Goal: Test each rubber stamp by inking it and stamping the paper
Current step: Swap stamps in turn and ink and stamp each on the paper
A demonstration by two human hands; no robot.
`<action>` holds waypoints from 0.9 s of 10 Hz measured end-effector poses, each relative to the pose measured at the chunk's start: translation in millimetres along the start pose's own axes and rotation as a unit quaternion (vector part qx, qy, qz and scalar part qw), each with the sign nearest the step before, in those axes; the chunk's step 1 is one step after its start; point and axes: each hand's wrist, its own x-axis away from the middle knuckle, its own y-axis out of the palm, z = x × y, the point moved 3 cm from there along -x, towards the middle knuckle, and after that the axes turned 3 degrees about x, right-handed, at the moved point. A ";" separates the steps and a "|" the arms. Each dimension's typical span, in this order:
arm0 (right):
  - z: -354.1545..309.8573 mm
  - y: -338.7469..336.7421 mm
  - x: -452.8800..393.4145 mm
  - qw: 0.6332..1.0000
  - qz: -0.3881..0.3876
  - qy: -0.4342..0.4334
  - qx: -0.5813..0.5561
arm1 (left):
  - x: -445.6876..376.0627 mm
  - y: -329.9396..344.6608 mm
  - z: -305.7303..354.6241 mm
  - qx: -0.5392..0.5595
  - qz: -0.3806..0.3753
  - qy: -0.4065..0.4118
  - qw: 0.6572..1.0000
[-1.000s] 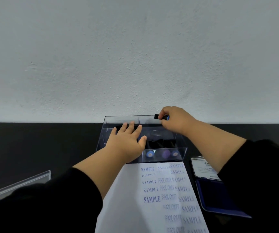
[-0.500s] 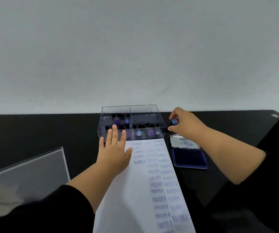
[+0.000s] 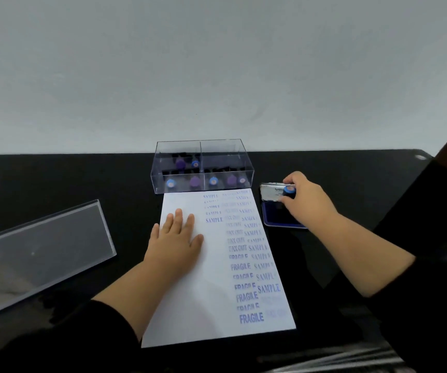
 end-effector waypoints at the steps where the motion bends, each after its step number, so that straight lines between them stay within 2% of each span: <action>1: 2.5 8.9 6.7 1.000 0.015 -0.007 0.004 | 0.6 2.1 -2.0 -0.003 0.015 0.005 1.000; 4: 7.0 17.8 15.7 0.997 0.073 -0.036 -0.013 | 0.8 4.6 -4.5 0.002 0.020 0.012 1.000; 6: 6.7 20.2 24.0 0.998 0.059 -0.008 -0.022 | 1.1 3.5 -3.5 0.003 0.002 0.013 1.000; 7: 9.4 21.7 31.0 0.998 0.062 0.002 -0.032 | 1.0 1.6 -5.5 0.020 -0.035 0.013 0.999; 8: 12.0 26.5 35.6 0.993 0.096 0.015 -0.062 | 6.5 2.9 -10.3 0.019 -0.041 0.021 0.999; 9: 11.7 31.6 38.8 0.989 0.125 0.027 -0.078 | 14.8 6.1 -11.6 0.017 -0.010 0.028 0.999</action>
